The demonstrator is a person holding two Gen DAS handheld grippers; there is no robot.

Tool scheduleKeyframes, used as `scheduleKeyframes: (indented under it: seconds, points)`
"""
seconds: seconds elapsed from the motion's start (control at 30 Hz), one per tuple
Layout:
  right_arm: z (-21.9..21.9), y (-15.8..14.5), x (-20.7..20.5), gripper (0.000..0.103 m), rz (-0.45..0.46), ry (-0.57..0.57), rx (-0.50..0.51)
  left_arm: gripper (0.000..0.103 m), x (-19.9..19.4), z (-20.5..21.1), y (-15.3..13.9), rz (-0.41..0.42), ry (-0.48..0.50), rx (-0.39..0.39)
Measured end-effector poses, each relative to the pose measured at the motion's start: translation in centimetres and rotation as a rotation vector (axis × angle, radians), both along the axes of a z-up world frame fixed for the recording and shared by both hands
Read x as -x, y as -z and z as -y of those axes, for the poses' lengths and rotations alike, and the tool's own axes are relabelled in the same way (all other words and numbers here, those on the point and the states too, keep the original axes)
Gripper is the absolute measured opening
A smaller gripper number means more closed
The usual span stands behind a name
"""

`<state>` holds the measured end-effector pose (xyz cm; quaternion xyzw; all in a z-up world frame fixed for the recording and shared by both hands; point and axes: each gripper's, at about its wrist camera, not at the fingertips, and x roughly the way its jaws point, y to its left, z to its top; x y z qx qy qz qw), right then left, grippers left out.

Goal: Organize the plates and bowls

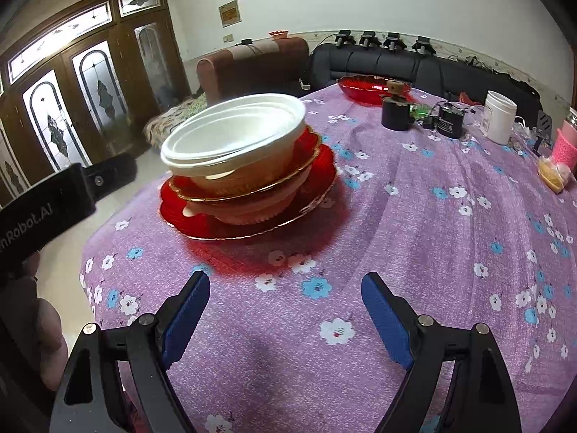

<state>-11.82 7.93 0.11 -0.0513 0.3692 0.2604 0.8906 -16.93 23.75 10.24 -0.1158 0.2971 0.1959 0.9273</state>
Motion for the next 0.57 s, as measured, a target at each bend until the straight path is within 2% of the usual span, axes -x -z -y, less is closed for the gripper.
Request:
scheduleKeyframes:
  seconds: [0.13,0.3,0.47,0.57]
  points:
    - [-1.0,0.1,0.2,0.089,0.002,-0.018,0.013,0.103,-0.6,-0.5,0.7,-0.041,0.000,0.005]
    - [-1.8,0.2,0.2,0.089,-0.001,-0.030,0.024,0.103,-0.8,-0.7,0.5,-0.038,-0.007,-0.020]
    - [-1.8,-0.5,0.1,0.089,-0.001,-0.047,0.017,0.103,-1.0,-0.7,-1.0,-0.002,-0.014,-0.067]
    - [-0.7,-1.4,-0.2,0.089,0.002,-0.033,-0.003,0.103,-1.4,0.2,-2.3,0.021,0.015,-0.081]
